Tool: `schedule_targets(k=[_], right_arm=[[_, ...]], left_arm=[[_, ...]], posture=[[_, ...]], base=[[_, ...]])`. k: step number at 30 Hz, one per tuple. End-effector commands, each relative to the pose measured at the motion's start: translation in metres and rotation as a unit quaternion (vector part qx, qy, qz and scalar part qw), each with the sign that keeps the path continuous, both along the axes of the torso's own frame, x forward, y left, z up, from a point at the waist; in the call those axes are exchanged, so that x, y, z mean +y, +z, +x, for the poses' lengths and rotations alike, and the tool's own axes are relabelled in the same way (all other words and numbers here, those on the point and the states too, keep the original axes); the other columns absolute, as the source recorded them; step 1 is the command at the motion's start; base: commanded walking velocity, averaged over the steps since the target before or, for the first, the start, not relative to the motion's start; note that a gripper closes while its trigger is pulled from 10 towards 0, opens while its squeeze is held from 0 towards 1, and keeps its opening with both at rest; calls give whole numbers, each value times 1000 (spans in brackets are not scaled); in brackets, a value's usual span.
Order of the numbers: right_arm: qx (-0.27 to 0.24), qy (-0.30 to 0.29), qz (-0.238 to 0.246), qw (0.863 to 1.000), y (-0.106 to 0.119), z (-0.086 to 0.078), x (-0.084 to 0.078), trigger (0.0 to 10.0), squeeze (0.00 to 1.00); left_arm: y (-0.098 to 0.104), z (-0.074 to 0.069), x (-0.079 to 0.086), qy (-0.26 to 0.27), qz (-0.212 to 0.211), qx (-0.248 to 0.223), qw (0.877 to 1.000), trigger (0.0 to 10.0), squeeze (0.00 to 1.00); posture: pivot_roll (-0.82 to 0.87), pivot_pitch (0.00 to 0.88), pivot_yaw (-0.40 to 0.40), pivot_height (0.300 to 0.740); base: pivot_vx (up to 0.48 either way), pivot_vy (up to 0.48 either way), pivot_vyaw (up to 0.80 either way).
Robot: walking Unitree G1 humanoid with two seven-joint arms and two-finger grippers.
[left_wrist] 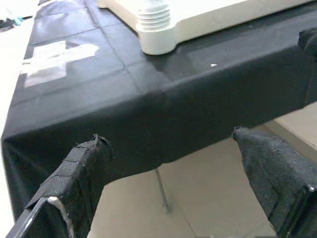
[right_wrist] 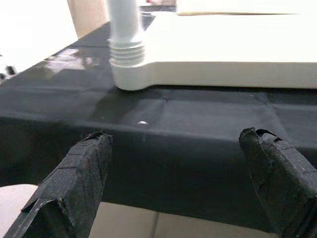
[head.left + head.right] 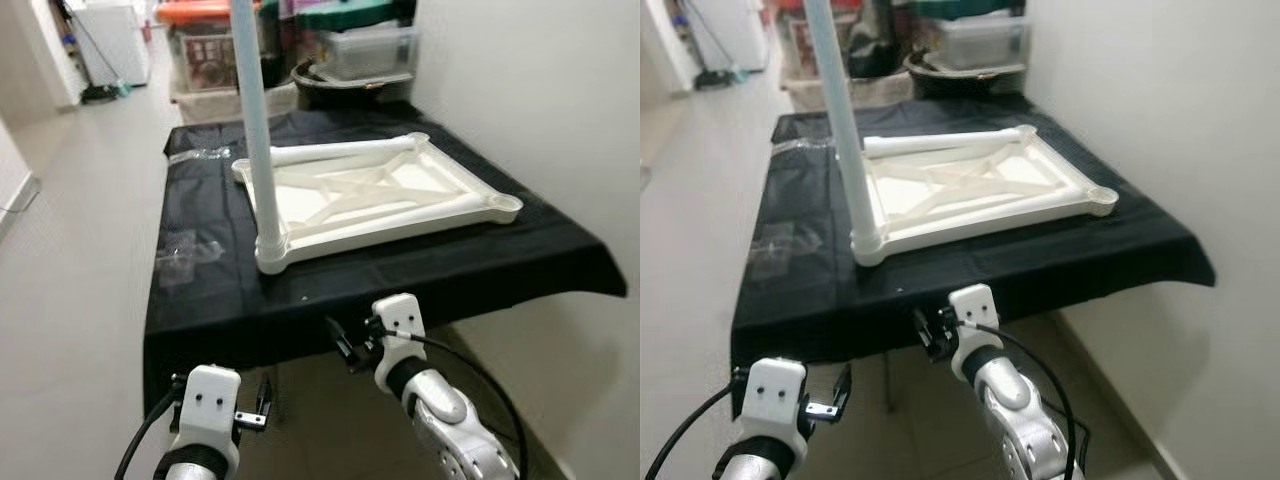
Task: Building children table
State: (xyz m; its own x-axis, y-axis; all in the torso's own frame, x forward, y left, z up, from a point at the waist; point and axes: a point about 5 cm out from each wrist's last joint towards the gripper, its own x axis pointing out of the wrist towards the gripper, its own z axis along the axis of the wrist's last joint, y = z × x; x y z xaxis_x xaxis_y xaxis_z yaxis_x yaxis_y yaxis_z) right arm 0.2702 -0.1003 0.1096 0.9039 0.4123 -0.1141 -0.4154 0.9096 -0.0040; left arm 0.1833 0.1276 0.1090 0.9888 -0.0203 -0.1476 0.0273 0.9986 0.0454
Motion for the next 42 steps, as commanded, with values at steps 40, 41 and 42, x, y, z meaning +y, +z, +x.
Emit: schedule_targets(k=[40, 41, 42], right_arm=[[1, 99, 0, 995, -7, -4, 20, 10000, 0], [1, 93, 2, 996, -6, -2, 19, 10000, 0], [1, 93, 2, 996, -6, -2, 19, 10000, 0]], left_arm=[[-6, 5, 5, 26, 9, -6, 1000, 10000, 0], [-4, 6, 6, 27, 13, -12, 999, 10000, 0], [-4, 6, 6, 27, 13, -12, 999, 10000, 0]], posture=[[-7, 0, -1, 740], [-7, 0, -1, 740], [-7, 0, -1, 740]], base=[[0, -107, 298], [0, 0, 794], [0, 0, 794]])
